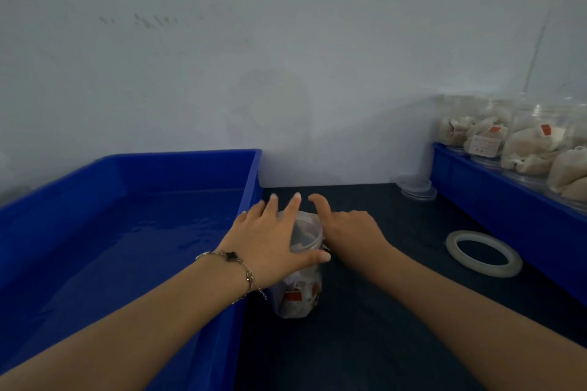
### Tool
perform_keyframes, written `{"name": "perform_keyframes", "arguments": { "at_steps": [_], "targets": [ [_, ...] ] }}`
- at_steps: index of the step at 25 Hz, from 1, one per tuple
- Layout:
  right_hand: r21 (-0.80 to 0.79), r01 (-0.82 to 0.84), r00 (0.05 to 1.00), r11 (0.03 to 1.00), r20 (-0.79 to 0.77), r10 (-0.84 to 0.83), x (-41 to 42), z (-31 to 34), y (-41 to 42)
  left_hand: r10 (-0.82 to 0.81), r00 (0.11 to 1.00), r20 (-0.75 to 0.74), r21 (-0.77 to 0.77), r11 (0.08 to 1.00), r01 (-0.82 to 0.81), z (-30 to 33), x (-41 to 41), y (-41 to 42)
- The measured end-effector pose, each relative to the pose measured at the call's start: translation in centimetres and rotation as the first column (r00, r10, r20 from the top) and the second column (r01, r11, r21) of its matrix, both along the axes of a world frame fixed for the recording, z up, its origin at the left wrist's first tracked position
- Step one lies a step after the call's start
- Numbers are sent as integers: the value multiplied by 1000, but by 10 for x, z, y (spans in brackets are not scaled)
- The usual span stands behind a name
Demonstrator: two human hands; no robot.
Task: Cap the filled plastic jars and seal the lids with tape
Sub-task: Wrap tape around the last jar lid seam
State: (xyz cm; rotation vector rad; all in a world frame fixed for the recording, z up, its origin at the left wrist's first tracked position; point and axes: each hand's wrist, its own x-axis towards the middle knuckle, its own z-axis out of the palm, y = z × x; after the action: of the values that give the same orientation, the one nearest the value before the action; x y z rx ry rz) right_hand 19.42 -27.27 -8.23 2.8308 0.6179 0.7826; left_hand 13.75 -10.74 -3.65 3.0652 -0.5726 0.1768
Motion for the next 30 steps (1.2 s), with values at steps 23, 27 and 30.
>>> {"name": "perform_keyframes", "arguments": {
  "at_steps": [23, 27, 30],
  "targets": [
    [359, -117, 891, 926, -374, 257, -66, 7, -39, -152, 984, -90, 41, 987, 157, 0, 16, 0],
    [189, -122, 948, 974, -268, 171, -64, 16, -40, -144, 983, -114, 103, 982, 156, -3, 18, 1],
    [151, -116, 977, 982, -158, 140, -53, 22, -35, -102, 994, 49, 55, 994, 99, -8, 14, -3]
  ]
}}
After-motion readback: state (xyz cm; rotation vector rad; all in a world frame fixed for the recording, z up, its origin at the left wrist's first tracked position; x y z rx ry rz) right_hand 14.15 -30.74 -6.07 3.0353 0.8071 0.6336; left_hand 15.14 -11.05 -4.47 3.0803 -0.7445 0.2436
